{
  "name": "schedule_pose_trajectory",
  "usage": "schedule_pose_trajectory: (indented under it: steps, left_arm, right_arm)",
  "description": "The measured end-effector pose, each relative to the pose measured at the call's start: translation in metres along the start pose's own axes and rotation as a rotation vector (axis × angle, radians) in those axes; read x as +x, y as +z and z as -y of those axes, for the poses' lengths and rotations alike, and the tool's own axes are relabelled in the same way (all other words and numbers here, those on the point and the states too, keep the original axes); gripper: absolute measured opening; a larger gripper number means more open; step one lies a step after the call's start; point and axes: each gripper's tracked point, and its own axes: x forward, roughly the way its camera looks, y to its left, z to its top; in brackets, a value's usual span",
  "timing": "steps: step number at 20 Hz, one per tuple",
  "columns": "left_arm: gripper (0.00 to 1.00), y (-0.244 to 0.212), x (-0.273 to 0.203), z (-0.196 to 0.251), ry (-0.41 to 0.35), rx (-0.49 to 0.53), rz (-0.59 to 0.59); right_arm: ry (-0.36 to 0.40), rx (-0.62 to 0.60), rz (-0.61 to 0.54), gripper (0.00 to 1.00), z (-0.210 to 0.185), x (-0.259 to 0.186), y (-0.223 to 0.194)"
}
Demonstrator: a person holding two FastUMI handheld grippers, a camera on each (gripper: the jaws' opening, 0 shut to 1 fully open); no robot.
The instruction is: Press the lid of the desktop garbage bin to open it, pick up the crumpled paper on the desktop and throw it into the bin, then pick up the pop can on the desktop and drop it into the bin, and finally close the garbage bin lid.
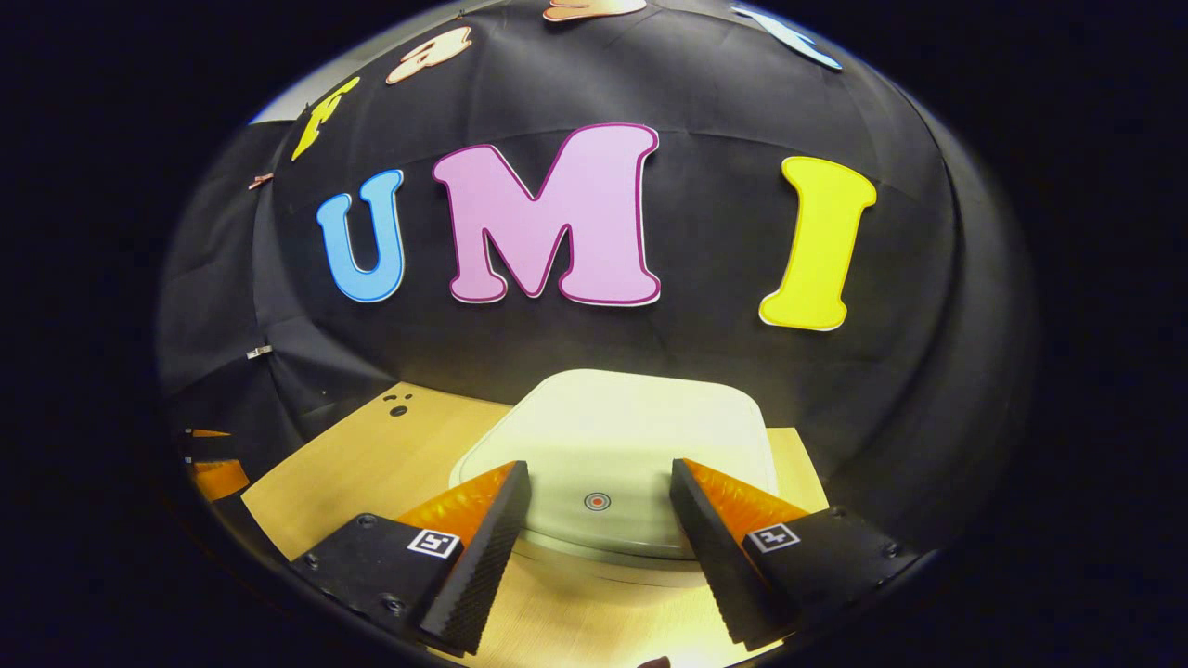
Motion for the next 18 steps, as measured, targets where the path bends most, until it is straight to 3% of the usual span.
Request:
schedule_pose_trajectory:
  steps: [4, 8, 14, 18]
  left_arm:
    - [0.95, -0.002, 0.002, 0.001, -0.001, -0.008, -0.005]
    - [0.95, -0.004, 0.000, 0.004, -0.009, 0.000, -0.008]
    - [0.95, 0.000, -0.002, 0.005, -0.022, 0.009, 0.002]
    - [0.95, 0.000, -0.002, 0.004, -0.026, 0.005, 0.003]
  right_arm:
    - [0.022, 0.031, 0.031, 0.96, 0.000, 0.000, -0.006]
    - [0.031, -0.021, 0.027, 0.97, 0.001, 0.001, -0.013]
    - [0.037, 0.016, 0.118, 0.95, -0.004, -0.004, 0.009]
    - [0.068, 0.001, 0.119, 0.95, -0.020, -0.012, 0.011]
